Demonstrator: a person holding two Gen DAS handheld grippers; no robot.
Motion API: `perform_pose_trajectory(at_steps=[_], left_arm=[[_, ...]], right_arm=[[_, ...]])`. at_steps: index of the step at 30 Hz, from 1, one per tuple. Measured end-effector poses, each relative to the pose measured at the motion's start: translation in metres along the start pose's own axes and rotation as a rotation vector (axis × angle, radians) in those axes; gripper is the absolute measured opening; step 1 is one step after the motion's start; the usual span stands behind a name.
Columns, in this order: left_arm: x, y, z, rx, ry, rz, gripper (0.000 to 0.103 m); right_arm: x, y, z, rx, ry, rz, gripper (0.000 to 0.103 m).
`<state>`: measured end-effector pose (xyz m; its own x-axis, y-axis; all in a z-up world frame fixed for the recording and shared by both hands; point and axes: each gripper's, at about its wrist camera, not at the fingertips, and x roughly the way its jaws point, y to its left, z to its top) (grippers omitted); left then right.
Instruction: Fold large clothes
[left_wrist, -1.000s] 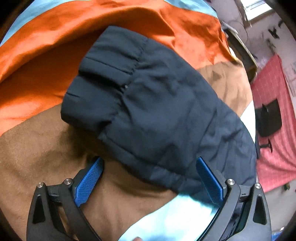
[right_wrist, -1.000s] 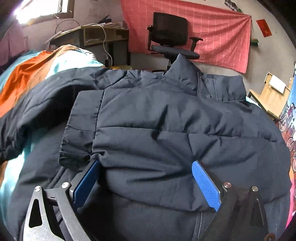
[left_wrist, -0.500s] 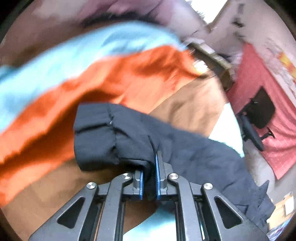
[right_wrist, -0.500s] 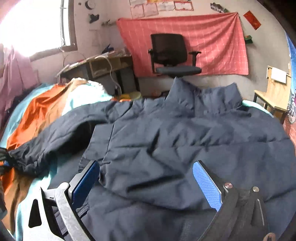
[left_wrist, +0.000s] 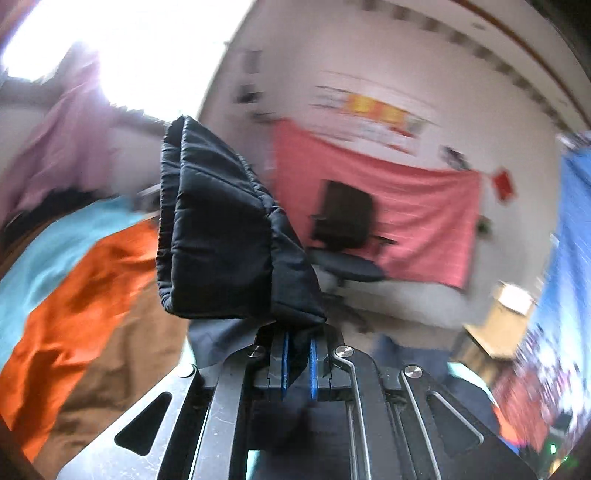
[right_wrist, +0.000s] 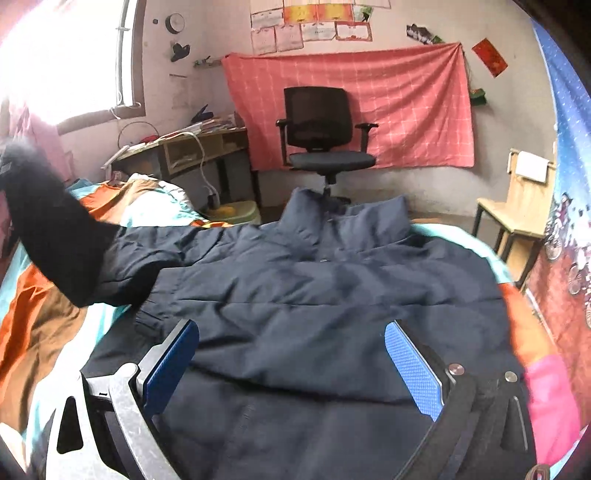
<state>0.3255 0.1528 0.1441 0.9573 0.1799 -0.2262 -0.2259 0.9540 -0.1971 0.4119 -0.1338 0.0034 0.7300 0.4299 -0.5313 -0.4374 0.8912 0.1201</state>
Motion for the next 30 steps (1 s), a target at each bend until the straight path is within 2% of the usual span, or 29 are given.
perform_pose_trajectory(at_steps=[3, 6, 9, 11, 15, 20, 24, 27, 28, 29, 30], left_arm=[[0.002, -0.061, -0.01, 0.111, 0.012, -0.125, 0.005], [0.004, -0.111, -0.024, 0.195, 0.04, -0.219, 0.005], [0.01, -0.161, -0.041, 0.267, 0.099, -0.309, 0.005], [0.016, -0.191, -0.056, 0.306, 0.144, -0.362, 0.005], [0.029, -0.23, -0.095, 0.383, 0.223, -0.431, 0.005], [0.048, -0.254, -0.146, 0.42, 0.341, -0.453, 0.005], [0.054, -0.26, -0.176, 0.406, 0.433, -0.478, 0.007], [0.06, -0.26, -0.189, 0.379, 0.502, -0.511, 0.019], [0.061, -0.259, -0.186, 0.368, 0.522, -0.521, 0.03], [0.062, -0.254, -0.188, 0.348, 0.547, -0.54, 0.045], [0.064, -0.253, -0.192, 0.319, 0.587, -0.576, 0.055]], right_arm=[[-0.016, -0.022, -0.001, 0.005, -0.006, -0.032, 0.102], [-0.033, -0.053, -0.004, 0.023, -0.003, -0.081, 0.102], [-0.044, -0.08, -0.008, 0.046, 0.002, -0.134, 0.102], [-0.052, -0.101, -0.013, 0.056, 0.017, -0.202, 0.102], [-0.059, -0.139, -0.024, 0.089, 0.055, -0.288, 0.102], [-0.065, -0.179, -0.038, 0.151, 0.103, -0.375, 0.102], [-0.072, -0.194, -0.042, 0.169, 0.094, -0.371, 0.102], [-0.073, -0.204, -0.042, 0.218, 0.083, -0.312, 0.102], [-0.072, -0.206, -0.042, 0.237, 0.081, -0.284, 0.102], [-0.07, -0.21, -0.041, 0.264, 0.081, -0.25, 0.102], [-0.069, -0.215, -0.039, 0.301, 0.083, -0.22, 0.102]])
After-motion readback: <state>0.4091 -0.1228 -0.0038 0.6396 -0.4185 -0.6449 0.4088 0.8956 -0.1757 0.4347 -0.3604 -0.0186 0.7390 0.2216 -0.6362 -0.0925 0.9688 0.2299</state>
